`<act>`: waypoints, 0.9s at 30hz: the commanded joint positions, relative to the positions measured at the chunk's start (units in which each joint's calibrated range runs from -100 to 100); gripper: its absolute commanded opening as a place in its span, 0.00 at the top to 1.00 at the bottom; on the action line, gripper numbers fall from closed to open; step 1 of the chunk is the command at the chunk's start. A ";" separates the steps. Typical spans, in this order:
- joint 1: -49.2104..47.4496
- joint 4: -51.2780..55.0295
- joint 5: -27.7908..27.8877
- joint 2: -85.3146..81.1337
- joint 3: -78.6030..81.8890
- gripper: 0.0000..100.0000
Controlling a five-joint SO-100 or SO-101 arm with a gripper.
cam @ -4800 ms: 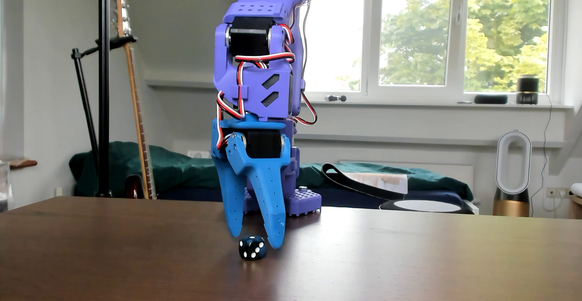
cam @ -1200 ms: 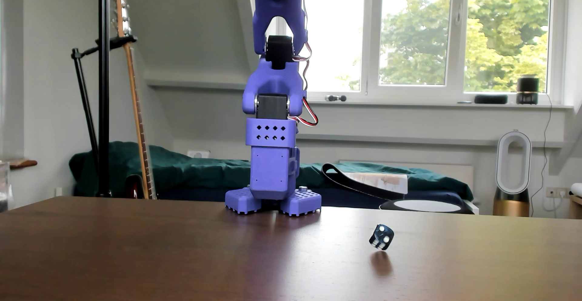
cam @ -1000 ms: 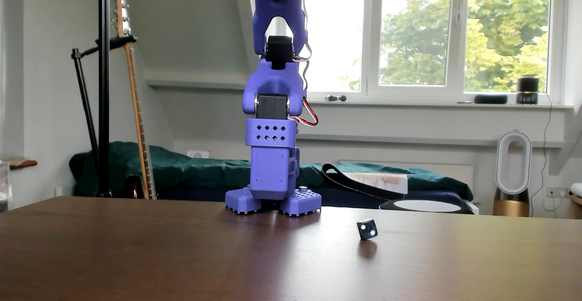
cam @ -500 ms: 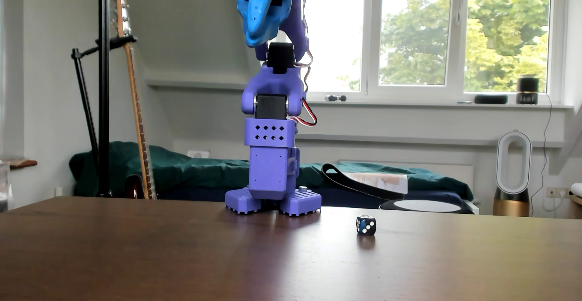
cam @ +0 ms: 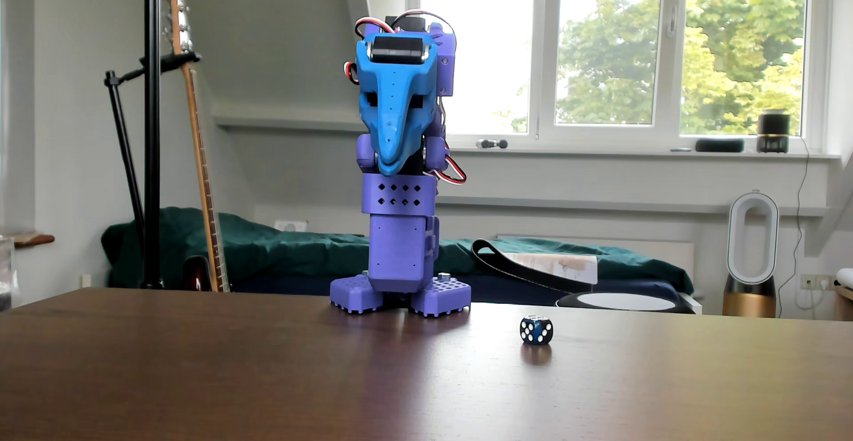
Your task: Grab the blue dice
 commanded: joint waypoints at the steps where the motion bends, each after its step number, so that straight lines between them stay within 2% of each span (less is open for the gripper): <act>1: 0.75 -2.56 -0.98 -0.07 0.92 0.98; 13: 0.75 -5.81 -0.66 -0.16 13.21 0.98; 27: 0.09 -5.55 -0.61 -2.58 17.10 0.98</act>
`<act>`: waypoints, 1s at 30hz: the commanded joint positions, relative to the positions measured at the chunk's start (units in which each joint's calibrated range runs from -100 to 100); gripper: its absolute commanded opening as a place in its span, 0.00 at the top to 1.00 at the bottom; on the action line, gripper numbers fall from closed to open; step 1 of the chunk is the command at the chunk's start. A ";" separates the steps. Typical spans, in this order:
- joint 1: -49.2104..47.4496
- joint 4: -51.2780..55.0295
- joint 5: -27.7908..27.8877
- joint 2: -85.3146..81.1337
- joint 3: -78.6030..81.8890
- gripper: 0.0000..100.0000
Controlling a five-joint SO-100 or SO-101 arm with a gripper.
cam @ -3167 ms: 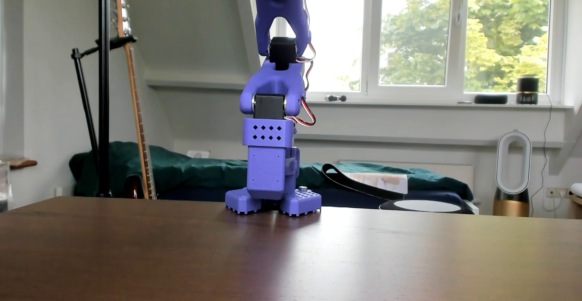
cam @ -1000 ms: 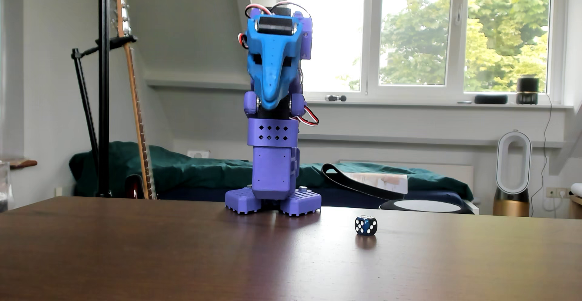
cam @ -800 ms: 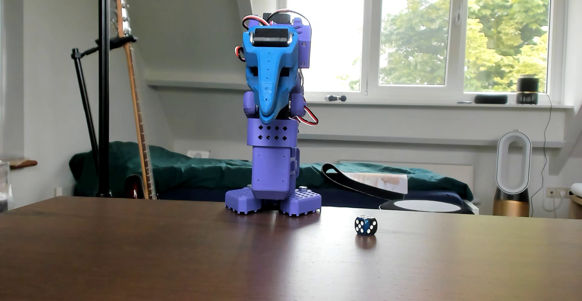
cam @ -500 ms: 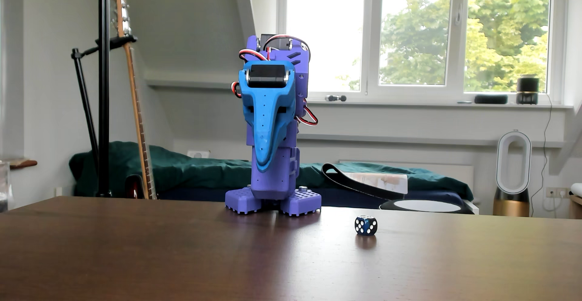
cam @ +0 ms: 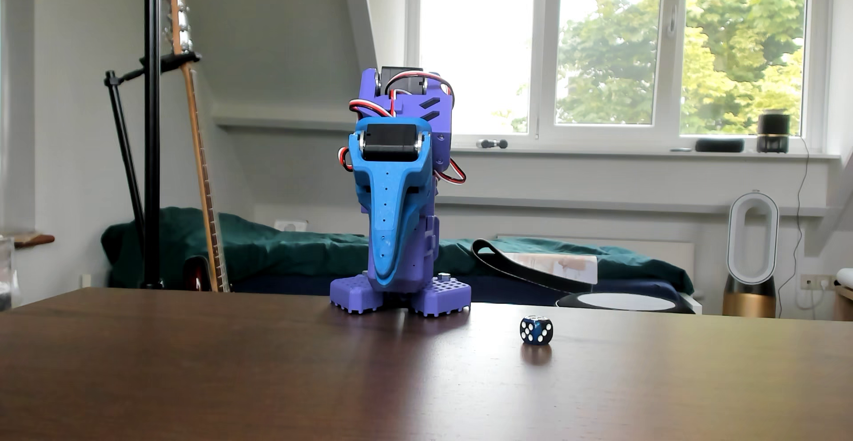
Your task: Grab the blue dice
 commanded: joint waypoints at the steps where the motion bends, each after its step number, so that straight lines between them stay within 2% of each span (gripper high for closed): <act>1: -0.40 -0.86 0.02 -4.43 0.78 0.98; 4: 0.09 -0.86 -0.09 -9.03 2.49 0.98; 30: 0.01 -1.20 -0.04 -8.86 2.49 0.98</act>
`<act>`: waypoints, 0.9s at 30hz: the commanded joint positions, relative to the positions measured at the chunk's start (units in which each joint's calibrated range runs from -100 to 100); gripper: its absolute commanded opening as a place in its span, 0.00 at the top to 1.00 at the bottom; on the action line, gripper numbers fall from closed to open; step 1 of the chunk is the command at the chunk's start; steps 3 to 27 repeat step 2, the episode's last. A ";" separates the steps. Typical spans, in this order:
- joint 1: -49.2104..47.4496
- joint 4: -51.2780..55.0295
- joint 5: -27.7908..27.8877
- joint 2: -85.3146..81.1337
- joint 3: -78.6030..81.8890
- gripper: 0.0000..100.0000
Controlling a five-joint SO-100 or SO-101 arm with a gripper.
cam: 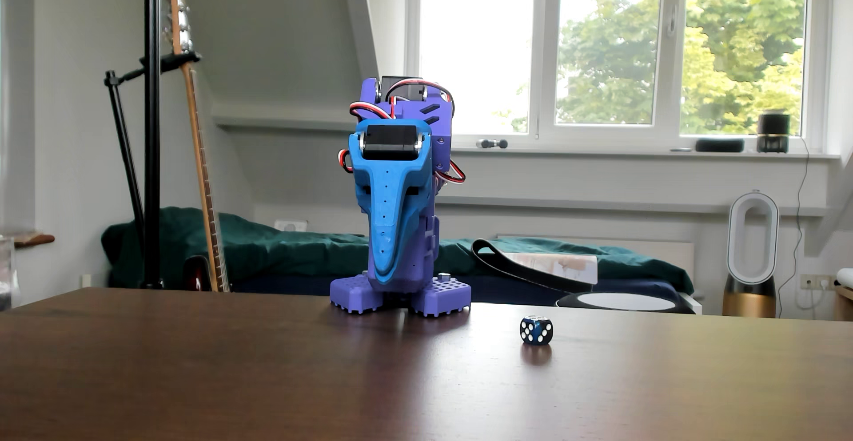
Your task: Grab the blue dice
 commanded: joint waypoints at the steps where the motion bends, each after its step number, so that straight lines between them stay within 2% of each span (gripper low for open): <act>1: 0.01 -1.20 -0.04 -1.17 -0.47 0.98; 27: 0.01 -1.20 -0.04 -1.17 -0.47 0.98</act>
